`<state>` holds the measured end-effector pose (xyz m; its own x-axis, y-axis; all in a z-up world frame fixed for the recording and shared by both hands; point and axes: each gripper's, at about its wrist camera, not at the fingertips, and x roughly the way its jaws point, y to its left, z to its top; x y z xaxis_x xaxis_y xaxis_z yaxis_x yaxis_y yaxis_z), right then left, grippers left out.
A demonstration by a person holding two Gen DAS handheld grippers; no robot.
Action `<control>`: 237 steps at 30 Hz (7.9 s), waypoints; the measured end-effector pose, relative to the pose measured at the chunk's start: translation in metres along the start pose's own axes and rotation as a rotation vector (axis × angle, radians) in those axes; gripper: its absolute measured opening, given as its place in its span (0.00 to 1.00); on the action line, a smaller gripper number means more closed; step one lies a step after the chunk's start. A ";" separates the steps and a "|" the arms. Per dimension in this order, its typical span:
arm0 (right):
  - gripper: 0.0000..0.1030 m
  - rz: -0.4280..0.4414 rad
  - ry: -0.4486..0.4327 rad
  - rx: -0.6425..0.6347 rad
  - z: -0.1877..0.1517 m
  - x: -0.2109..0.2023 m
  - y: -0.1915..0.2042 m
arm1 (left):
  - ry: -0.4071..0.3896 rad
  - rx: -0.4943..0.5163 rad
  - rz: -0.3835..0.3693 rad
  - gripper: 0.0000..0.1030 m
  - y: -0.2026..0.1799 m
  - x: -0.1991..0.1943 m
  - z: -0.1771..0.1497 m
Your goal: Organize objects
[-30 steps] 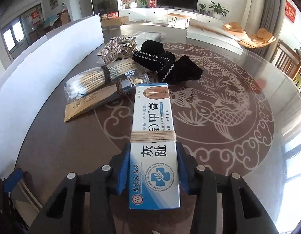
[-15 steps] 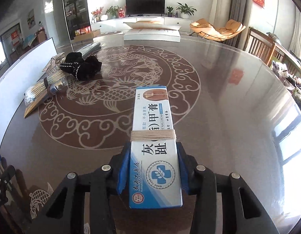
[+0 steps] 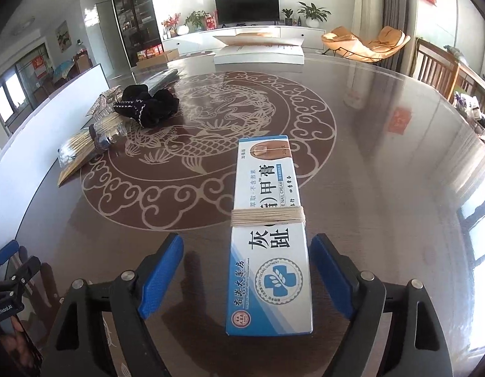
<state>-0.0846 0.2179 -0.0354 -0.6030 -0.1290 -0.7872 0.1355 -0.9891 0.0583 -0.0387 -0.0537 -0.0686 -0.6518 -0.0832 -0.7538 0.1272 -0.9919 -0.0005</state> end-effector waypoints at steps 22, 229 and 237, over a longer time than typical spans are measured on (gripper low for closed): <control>0.87 0.021 -0.001 0.001 0.001 0.001 -0.004 | 0.072 0.564 -0.167 1.00 -0.116 0.080 0.118; 1.00 0.024 0.045 -0.153 0.000 0.016 0.052 | -0.010 0.072 -0.062 1.00 -0.026 0.009 0.000; 1.00 0.024 0.045 -0.153 0.000 0.017 0.052 | -0.010 0.072 -0.061 1.00 -0.026 0.009 0.000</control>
<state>-0.0877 0.1644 -0.0458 -0.5624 -0.1458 -0.8139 0.2701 -0.9627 -0.0142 -0.0477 -0.0287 -0.0757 -0.6639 -0.0226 -0.7475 0.0332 -0.9994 0.0008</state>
